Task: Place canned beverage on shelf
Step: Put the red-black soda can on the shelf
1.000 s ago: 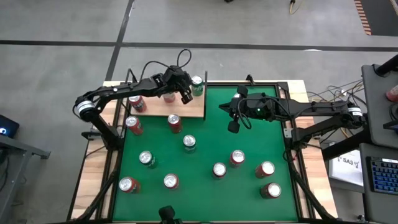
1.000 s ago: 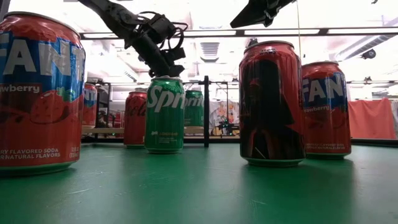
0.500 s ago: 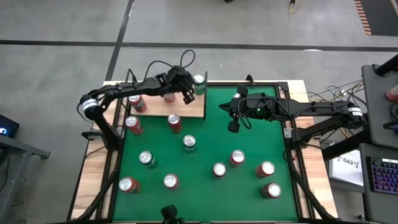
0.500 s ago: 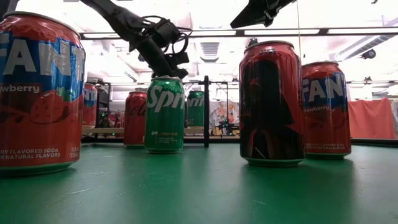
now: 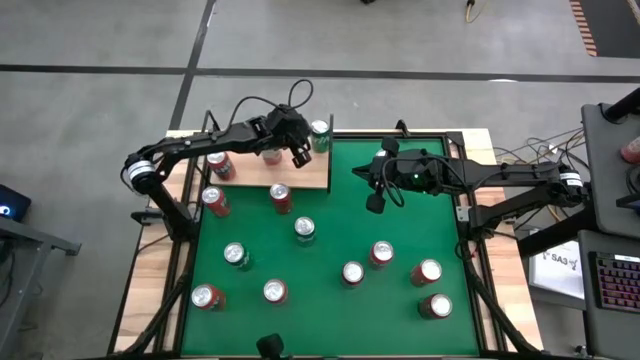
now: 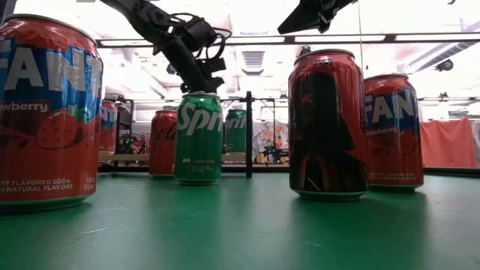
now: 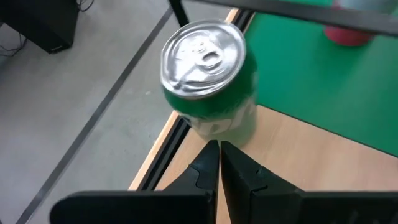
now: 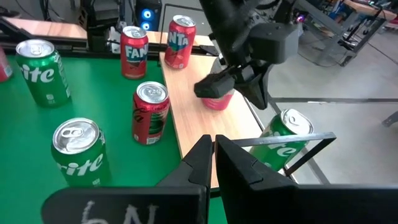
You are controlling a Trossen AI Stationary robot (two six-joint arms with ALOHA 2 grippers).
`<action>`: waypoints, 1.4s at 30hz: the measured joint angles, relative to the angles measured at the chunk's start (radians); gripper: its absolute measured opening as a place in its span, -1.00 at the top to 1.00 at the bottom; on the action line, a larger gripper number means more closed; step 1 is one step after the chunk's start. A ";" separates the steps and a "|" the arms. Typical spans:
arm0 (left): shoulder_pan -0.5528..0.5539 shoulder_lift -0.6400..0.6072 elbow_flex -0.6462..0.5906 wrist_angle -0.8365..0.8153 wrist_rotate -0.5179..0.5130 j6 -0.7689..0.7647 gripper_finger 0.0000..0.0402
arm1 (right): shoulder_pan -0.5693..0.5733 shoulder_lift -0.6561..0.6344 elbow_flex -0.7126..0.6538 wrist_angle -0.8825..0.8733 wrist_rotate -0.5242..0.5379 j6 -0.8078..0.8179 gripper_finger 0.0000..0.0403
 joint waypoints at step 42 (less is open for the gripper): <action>-0.388 -0.399 -0.068 -0.652 0.141 -0.156 0.42 | 0.003 0.000 0.000 0.045 -0.009 0.168 0.94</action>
